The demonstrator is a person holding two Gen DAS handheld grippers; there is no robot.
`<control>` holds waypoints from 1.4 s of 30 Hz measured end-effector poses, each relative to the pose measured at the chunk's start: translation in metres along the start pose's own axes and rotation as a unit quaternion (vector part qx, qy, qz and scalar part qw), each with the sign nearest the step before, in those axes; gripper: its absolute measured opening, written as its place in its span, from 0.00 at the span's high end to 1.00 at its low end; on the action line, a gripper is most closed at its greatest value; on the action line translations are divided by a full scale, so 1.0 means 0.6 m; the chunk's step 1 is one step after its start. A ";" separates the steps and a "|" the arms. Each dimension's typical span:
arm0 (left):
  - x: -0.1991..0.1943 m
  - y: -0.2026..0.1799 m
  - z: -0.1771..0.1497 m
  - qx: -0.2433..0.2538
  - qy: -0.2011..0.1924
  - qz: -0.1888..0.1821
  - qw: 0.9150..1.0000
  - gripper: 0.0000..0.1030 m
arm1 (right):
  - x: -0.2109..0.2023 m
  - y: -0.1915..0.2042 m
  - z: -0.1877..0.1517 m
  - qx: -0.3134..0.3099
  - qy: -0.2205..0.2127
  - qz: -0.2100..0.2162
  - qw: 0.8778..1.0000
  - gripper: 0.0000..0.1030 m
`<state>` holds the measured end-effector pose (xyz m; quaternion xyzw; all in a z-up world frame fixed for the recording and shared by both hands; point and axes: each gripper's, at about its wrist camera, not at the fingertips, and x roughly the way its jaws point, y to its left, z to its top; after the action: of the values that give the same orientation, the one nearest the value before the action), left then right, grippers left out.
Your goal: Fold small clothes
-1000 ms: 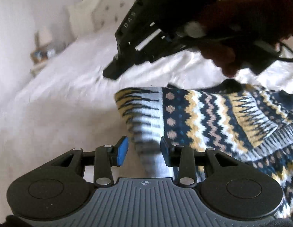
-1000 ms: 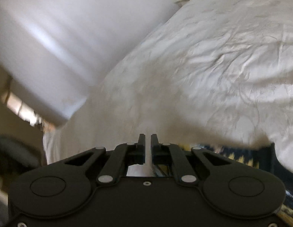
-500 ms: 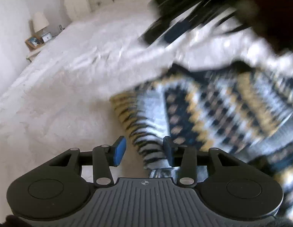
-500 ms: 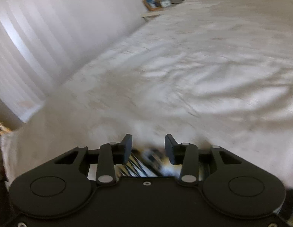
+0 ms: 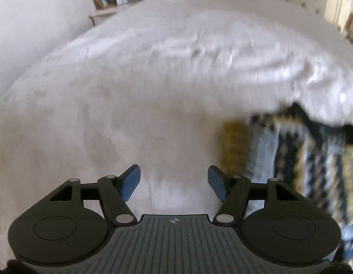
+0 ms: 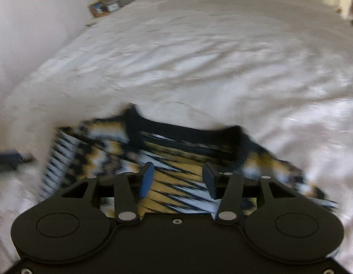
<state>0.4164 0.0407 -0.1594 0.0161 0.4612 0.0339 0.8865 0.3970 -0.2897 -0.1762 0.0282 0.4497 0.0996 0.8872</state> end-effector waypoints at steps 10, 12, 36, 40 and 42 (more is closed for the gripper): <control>0.044 -0.141 0.042 0.112 -0.008 -0.102 0.988 0.33 | 0.043 -0.072 -0.054 0.037 0.062 -0.084 0.994 0.36; 0.075 -0.169 0.027 0.151 0.019 -0.106 0.983 0.29 | 0.052 -0.074 -0.054 0.034 0.064 -0.085 0.994 0.34; -0.006 -0.096 0.028 0.064 0.021 -0.119 0.991 0.09 | -0.032 -0.117 -0.024 0.097 -0.042 -0.096 0.990 0.20; -0.052 -0.088 -0.001 0.053 0.024 -0.121 0.991 0.09 | -0.055 -0.112 -0.030 0.095 -0.043 -0.091 0.990 0.18; -0.069 -0.084 -0.015 0.050 0.029 -0.118 0.991 0.09 | -0.067 -0.110 -0.038 0.101 -0.044 -0.088 0.990 0.18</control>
<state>0.3875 -0.0126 -0.1338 0.0048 0.4861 -0.0940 0.8688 0.3655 -0.3635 -0.1670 0.0823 0.4184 -0.0258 0.9041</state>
